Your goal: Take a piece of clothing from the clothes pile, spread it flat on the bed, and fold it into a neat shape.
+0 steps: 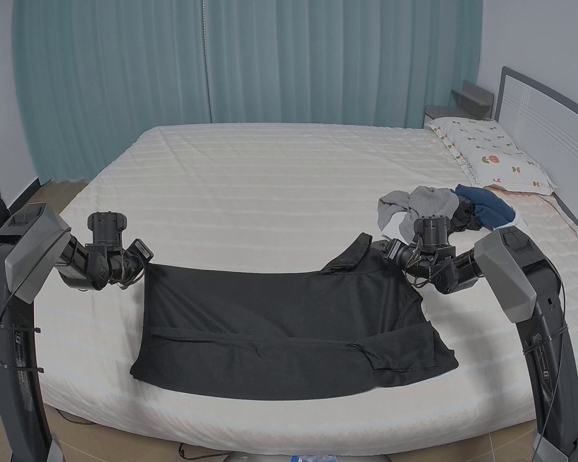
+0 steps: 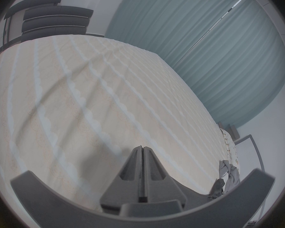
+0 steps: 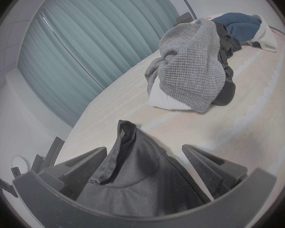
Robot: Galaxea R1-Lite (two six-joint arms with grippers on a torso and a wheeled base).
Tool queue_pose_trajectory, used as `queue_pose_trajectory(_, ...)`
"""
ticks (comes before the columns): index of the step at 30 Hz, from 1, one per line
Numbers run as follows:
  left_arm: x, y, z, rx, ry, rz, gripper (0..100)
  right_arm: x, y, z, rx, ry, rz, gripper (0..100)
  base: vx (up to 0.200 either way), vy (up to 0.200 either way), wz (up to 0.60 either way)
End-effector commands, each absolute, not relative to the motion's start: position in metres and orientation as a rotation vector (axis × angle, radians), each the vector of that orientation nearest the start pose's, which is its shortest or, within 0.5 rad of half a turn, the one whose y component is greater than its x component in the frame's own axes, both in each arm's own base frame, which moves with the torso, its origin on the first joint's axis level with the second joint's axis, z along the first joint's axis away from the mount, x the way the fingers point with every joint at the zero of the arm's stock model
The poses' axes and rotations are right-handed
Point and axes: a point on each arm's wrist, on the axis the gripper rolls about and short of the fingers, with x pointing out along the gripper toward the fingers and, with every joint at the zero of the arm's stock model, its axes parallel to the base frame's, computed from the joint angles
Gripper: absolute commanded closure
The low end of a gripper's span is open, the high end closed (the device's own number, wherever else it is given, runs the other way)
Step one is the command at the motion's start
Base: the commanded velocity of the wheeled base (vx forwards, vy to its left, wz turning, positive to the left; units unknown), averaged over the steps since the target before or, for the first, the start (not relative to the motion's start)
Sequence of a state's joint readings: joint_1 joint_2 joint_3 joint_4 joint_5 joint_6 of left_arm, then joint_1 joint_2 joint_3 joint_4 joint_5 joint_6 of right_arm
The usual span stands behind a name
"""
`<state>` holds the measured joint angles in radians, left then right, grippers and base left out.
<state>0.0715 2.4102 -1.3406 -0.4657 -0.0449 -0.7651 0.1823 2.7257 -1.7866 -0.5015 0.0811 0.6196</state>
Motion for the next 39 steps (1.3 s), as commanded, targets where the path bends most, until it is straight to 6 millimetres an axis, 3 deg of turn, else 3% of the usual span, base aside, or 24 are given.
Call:
queue_pose_trajectory(1,0.457,0.032,0.026,-0.777,0.561,0.256,100,0.524,0.1,-0.021,0.583,0.502,0.117,100,0.0,0.0,0.0)
queue_pose_trajectory(11,0.457,0.032,0.025,-0.775,0.564,0.256,100,0.523,0.093,-0.018,0.584,0.519,0.092,100,0.0,0.0,0.0)
queue_pose_trajectory(23,0.457,0.033,0.026,-0.775,0.563,0.259,100,0.512,0.077,0.009,0.594,0.514,0.071,100,0.0,0.0,0.0)
queue_pose_trajectory(28,0.456,0.033,0.026,-0.775,0.567,0.258,100,0.512,0.083,-0.003,0.581,0.542,0.074,100,0.0,0.0,0.0)
queue_pose_trajectory(29,0.456,0.033,0.026,-0.775,0.567,0.258,100,0.512,0.084,-0.007,0.57,0.544,0.074,0,0.0,0.0,0.0)
queue_pose_trajectory(39,0.456,0.033,0.024,-0.775,0.571,0.26,100,0.516,0.094,-0.018,0.554,0.552,0.09,0,0.0,0.0,0.0)
